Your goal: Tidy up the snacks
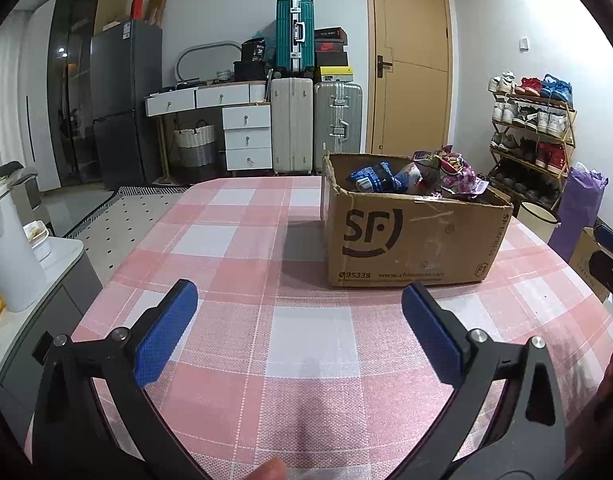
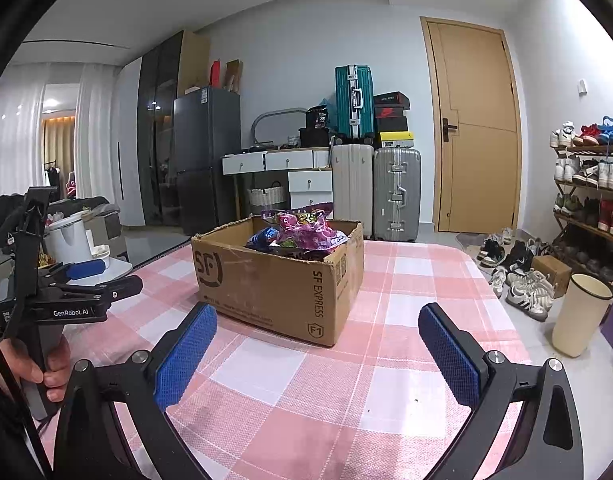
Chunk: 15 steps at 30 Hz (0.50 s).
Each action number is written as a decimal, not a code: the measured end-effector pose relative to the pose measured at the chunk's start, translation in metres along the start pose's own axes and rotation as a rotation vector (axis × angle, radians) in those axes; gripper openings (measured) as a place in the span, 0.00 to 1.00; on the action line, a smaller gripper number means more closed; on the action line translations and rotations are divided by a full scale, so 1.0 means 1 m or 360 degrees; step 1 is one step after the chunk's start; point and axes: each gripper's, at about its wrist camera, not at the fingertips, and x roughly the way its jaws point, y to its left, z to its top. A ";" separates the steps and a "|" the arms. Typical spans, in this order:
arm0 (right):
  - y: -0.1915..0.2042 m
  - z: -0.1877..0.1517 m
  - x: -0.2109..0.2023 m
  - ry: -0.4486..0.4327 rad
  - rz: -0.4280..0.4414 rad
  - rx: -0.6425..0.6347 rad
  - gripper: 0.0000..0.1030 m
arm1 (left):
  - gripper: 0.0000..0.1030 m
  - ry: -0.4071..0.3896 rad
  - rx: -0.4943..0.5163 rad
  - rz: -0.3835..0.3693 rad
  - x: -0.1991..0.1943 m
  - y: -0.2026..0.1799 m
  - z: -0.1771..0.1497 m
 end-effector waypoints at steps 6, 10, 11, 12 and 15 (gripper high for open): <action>-0.001 -0.001 0.002 0.0001 0.0001 0.0007 1.00 | 0.99 0.0015 -0.0018 -0.0008 0.000 0.004 0.000; -0.001 -0.001 0.001 0.0001 0.0001 0.0012 1.00 | 0.99 0.0004 0.0002 -0.0009 -0.001 0.003 -0.001; -0.001 -0.002 0.002 0.0001 0.0001 0.0013 1.00 | 0.99 0.0001 0.0010 -0.0007 -0.001 0.002 -0.001; -0.001 -0.001 0.001 0.0000 0.0001 0.0011 1.00 | 0.99 -0.0003 0.0017 -0.0004 -0.001 0.001 -0.001; -0.001 -0.002 0.001 0.0002 -0.0003 0.0009 1.00 | 0.99 -0.0004 0.0025 -0.0014 -0.001 0.000 -0.002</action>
